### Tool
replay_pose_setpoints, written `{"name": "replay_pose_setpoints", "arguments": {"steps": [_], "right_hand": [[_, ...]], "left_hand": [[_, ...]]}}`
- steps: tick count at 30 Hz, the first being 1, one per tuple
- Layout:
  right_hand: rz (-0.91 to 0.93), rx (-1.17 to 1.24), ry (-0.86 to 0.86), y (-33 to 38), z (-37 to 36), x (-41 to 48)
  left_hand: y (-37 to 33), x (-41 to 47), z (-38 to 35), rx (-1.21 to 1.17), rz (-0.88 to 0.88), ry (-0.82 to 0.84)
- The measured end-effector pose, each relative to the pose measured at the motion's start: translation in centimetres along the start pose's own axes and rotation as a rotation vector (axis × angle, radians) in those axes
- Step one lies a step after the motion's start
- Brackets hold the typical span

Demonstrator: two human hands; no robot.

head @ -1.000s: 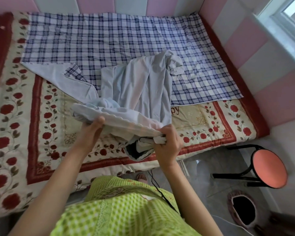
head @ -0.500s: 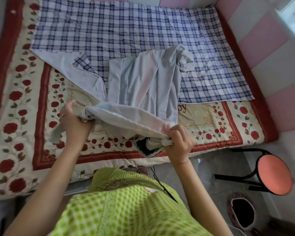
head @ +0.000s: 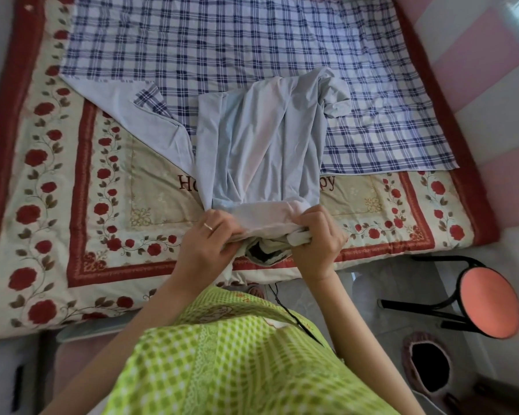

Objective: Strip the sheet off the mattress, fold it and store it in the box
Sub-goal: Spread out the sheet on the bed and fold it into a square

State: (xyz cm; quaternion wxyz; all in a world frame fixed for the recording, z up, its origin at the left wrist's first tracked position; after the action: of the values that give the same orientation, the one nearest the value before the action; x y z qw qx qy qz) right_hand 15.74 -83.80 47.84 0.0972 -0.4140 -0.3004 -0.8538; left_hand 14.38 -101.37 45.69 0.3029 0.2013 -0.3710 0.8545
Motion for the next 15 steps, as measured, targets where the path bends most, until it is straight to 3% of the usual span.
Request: {"name": "replay_pose_setpoints", "arguments": {"steps": [5,15], "right_hand": [[-0.226,0.165,-0.104,-1.6,1.4,0.1],[-0.392,0.213,-0.138,-2.8,1.7,0.0]], "left_hand": [[0.0,-0.6,0.4,0.151,-0.118,-0.036],[0.4,-1.7,1.7,0.140,-0.198,-0.010]]}}
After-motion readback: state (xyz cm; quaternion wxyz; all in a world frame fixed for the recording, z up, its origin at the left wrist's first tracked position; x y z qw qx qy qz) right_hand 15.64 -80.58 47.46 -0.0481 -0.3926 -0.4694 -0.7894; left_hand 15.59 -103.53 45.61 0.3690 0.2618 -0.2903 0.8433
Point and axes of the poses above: each hand's wrist, its own x-axis towards the middle knuckle, its own z-axis out of the back of the hand, y = z × x, the point moved 7 cm from there along x, towards the middle knuckle, and after that the axes turned 3 degrees about y, right-handed, at the moved point
